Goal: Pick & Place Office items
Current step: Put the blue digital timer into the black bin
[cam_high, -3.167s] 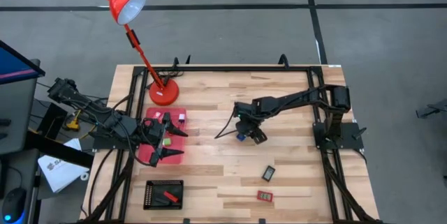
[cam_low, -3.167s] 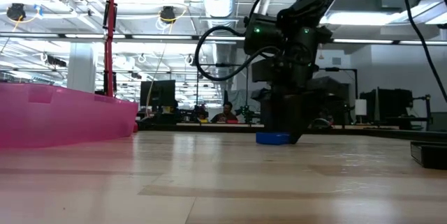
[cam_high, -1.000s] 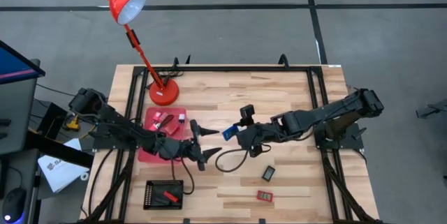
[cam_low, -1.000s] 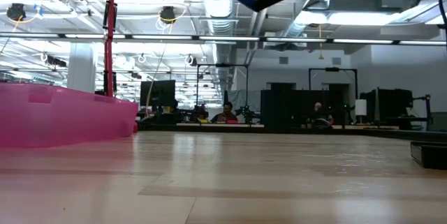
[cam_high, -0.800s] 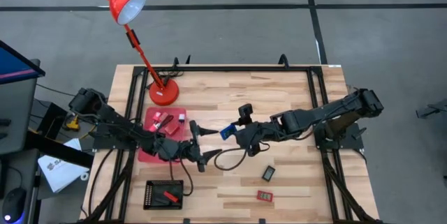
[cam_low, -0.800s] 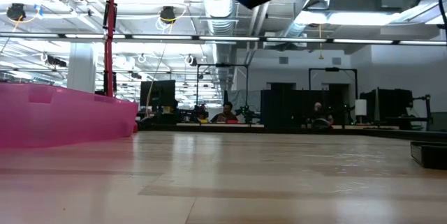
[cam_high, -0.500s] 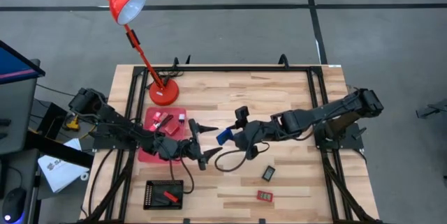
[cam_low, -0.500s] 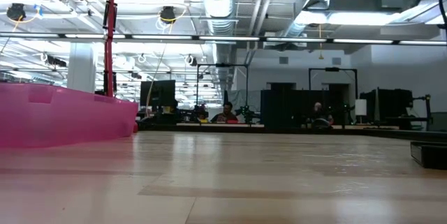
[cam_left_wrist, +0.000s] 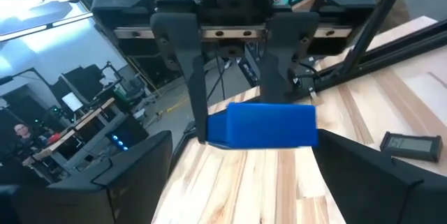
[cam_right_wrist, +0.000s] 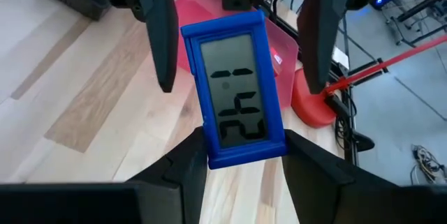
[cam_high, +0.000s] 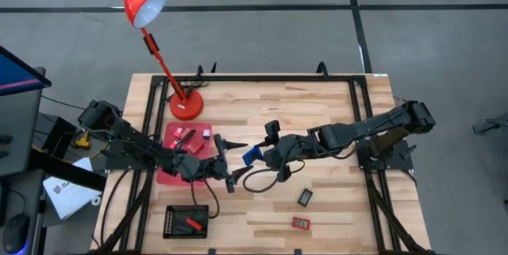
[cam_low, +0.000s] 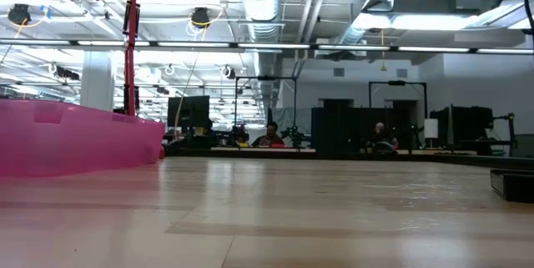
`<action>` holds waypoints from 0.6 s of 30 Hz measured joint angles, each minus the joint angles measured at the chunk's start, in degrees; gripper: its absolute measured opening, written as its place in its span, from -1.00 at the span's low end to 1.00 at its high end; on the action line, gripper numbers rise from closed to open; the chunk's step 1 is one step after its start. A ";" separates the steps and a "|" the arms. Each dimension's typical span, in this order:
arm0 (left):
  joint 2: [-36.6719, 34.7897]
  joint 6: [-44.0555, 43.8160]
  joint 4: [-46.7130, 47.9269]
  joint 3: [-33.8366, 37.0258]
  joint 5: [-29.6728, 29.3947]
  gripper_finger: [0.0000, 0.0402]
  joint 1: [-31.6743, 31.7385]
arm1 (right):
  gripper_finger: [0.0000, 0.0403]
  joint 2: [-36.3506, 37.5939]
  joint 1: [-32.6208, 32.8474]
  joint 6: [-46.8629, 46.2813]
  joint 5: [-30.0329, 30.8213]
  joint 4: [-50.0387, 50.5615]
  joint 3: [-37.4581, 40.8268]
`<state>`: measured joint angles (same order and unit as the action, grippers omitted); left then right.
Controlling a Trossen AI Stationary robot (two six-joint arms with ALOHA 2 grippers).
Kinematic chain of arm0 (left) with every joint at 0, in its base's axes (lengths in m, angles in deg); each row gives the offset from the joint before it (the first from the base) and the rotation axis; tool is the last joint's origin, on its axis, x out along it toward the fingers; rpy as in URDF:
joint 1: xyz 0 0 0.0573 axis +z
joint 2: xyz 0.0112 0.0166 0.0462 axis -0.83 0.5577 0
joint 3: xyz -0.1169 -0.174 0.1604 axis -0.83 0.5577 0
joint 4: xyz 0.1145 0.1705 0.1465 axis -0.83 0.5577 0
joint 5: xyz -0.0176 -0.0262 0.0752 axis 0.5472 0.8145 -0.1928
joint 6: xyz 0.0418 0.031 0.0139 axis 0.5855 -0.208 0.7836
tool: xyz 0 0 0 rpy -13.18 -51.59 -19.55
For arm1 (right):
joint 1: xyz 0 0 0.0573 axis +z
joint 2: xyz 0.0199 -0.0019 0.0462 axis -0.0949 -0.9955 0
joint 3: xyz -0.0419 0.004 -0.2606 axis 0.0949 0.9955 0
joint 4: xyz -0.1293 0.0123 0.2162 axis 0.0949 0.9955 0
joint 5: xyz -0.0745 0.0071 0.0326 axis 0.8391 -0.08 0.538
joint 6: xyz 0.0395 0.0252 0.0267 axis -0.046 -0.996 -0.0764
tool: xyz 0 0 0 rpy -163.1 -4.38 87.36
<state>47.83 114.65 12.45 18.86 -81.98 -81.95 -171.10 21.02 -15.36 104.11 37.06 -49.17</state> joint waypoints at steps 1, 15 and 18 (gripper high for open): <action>0.00 0.00 -0.27 0.00 0.23 0.69 0.00 | -0.23 0.00 0.00 0.18 -0.01 -0.11 0.00; 0.00 -0.87 -1.67 0.00 1.98 0.57 0.00 | -0.23 0.00 -1.23 0.46 -1.63 -1.68 0.00; 0.00 -1.53 -1.69 0.00 3.40 0.52 0.00 | -0.23 0.00 -1.92 0.44 -2.94 -1.68 0.00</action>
<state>47.83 113.12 10.76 18.86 -78.58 -81.95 -171.10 19.11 -14.93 101.17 35.38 -49.17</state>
